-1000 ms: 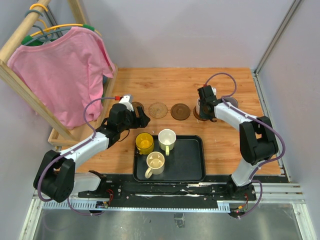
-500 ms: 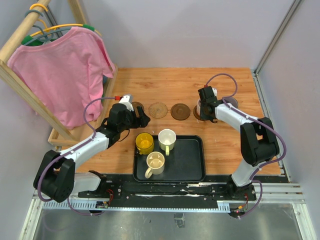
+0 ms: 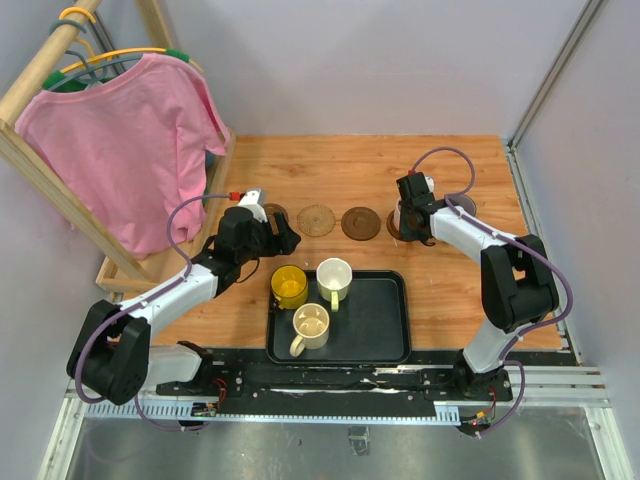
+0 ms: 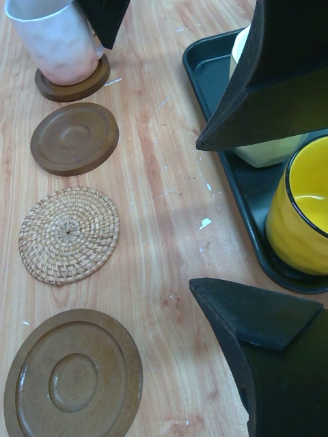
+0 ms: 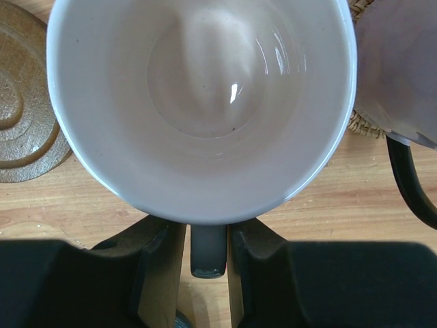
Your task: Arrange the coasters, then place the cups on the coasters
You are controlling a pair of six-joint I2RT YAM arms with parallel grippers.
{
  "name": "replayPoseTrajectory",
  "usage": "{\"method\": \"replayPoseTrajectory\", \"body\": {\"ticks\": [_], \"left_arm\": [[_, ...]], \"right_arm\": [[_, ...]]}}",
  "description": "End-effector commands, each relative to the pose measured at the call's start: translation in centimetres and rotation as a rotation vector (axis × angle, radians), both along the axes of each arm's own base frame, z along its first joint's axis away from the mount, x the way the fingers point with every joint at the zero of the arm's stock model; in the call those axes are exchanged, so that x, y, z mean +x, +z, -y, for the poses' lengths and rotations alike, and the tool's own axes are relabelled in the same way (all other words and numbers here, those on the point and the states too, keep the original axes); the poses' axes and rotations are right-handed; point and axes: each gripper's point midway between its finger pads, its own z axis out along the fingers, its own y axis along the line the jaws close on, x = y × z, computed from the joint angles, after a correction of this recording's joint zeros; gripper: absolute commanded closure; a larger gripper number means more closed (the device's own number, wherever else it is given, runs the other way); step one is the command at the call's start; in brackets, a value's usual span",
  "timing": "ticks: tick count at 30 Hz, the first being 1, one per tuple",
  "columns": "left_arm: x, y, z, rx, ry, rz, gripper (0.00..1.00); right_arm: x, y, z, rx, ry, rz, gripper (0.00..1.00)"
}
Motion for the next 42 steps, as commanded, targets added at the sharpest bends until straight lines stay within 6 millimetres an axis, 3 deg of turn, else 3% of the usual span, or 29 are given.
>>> {"method": "replayPoseTrajectory", "body": {"ticks": [1, 32, 35, 39, 42], "left_arm": [[0.3, 0.9, 0.3, -0.027, -0.007, 0.03, 0.21], [0.3, 0.9, 0.2, -0.031, 0.004, 0.028, 0.21], [0.3, 0.8, 0.2, -0.031, 0.004, 0.028, 0.21], [0.2, 0.8, 0.2, -0.028, 0.004, 0.026, 0.21], [0.1, 0.7, 0.2, -0.029, 0.001, 0.024, 0.21]], "right_arm": [[-0.1, 0.1, 0.4, 0.002, 0.0, -0.009, 0.71], [-0.2, -1.0, -0.2, 0.011, 0.05, -0.047, 0.74], [-0.4, -1.0, -0.1, 0.007, 0.045, -0.049, 0.7], [-1.0, -0.6, 0.2, -0.007, 0.033, -0.045, 0.52], [-1.6, -0.1, 0.3, -0.021, 0.029, -0.037, 0.46]]}}
